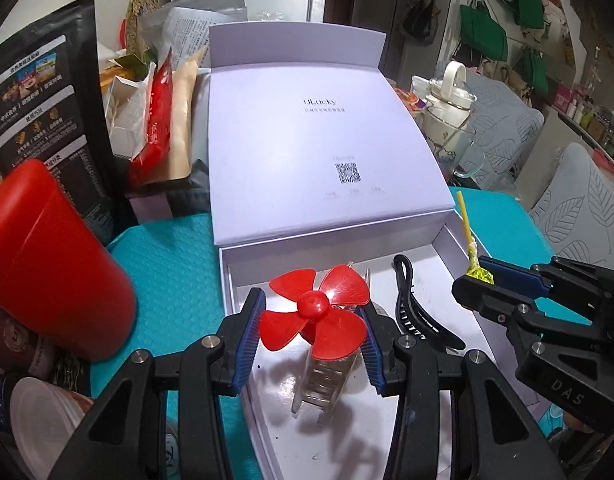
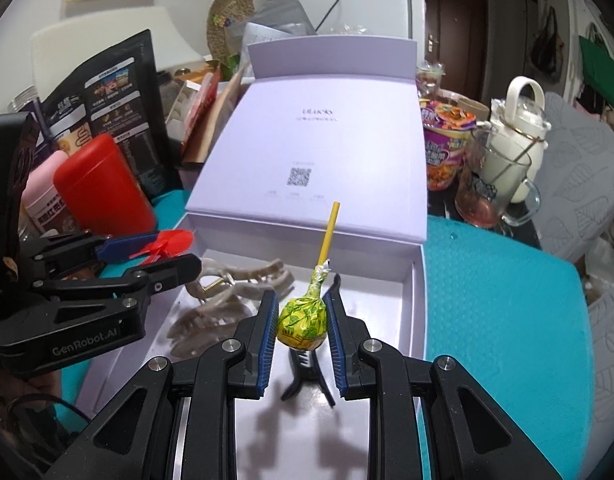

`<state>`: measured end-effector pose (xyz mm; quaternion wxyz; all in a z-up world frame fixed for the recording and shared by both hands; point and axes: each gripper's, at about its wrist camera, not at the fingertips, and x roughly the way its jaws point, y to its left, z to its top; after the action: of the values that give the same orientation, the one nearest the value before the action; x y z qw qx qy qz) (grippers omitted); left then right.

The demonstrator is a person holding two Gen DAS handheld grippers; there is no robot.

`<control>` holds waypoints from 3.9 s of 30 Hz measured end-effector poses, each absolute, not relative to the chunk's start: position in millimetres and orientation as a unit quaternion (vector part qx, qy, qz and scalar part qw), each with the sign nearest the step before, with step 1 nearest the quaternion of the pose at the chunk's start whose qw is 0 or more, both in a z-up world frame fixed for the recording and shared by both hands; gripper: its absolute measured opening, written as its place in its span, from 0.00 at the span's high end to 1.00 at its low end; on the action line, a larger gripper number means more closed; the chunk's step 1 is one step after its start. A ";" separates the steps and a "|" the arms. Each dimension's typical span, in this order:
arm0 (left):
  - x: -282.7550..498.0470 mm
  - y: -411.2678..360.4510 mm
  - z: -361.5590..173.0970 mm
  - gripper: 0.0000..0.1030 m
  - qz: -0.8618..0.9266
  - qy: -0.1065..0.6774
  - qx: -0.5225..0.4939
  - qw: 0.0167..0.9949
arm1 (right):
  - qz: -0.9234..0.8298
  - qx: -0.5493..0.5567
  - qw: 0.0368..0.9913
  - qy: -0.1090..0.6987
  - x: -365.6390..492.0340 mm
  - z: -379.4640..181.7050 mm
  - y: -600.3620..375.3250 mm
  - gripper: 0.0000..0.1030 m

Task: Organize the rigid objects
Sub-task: 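Open the left tool and right tool to drop fan and lollipop in the box, then withdraw both tools from the box back toward the remaining items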

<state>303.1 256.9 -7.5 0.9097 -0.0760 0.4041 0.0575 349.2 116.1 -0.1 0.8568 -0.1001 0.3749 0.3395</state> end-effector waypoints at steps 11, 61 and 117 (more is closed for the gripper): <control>309.5 251.6 -16.6 0.57 0.039 0.423 -0.082 0.902 | 0.332 -0.106 0.847 0.401 355.8 -12.2 119.2 0.75; 247.7 230.2 69.9 0.34 0.039 0.355 -0.088 0.930 | 0.320 -0.099 0.887 0.317 287.1 72.2 86.5 0.75; 52.9 113.6 89.2 0.24 -0.002 0.313 -0.025 0.949 | 0.269 -0.067 0.921 0.273 72.1 80.0 -42.4 0.40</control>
<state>52.9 113.7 89.2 0.9494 -0.0250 0.3132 -0.0021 72.1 -42.4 80.0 0.9214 -0.0667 0.2725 0.2687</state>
